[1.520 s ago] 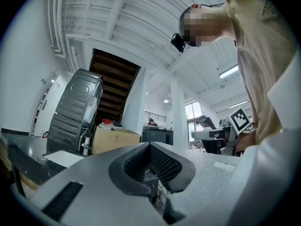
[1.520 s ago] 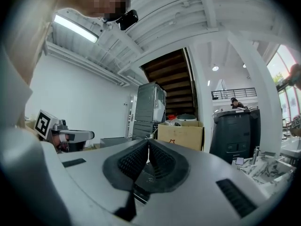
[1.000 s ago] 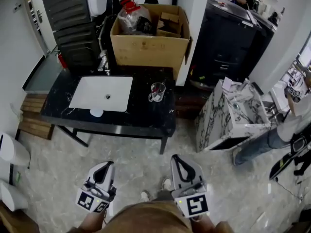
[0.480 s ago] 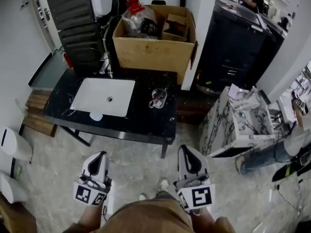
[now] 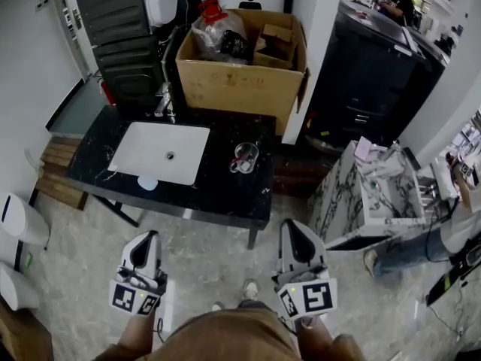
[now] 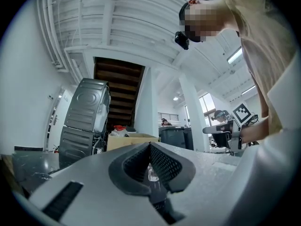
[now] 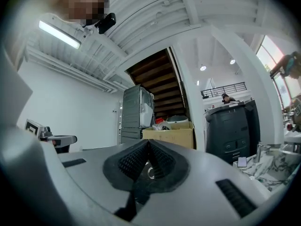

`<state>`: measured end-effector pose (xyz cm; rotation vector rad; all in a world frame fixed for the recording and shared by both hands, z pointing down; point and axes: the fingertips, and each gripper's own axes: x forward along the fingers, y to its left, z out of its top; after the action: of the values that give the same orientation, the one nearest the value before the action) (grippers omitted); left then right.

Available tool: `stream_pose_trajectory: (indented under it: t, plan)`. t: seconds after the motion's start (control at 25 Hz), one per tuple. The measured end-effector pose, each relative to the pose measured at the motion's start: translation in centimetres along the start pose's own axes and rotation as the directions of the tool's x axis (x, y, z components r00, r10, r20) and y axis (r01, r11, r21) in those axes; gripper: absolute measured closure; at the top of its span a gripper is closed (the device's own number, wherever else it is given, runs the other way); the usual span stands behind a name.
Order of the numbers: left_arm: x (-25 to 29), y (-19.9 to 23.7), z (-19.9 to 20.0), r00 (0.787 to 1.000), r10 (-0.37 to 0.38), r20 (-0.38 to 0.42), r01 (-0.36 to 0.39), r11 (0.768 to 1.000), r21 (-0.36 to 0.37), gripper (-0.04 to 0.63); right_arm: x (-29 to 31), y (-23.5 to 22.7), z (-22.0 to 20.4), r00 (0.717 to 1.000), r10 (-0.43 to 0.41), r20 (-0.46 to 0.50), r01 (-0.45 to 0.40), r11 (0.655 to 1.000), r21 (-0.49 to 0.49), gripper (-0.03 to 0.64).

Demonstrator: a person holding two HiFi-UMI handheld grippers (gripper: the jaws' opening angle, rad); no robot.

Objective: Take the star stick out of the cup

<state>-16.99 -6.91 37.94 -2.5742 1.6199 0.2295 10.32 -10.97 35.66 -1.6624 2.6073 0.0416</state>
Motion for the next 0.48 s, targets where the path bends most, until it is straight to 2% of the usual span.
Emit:
stream_pose_trajectory:
  t: [0.48]
  plan:
    - [0.5, -0.3, -0.8, 1.0, 0.003, -0.022, -0.003, 1.0, 0.007, 0.594, 2.2, 0.0, -1.6, 0.998, 0.044, -0.04, -0.045, 0.998, -0.033, 0.613]
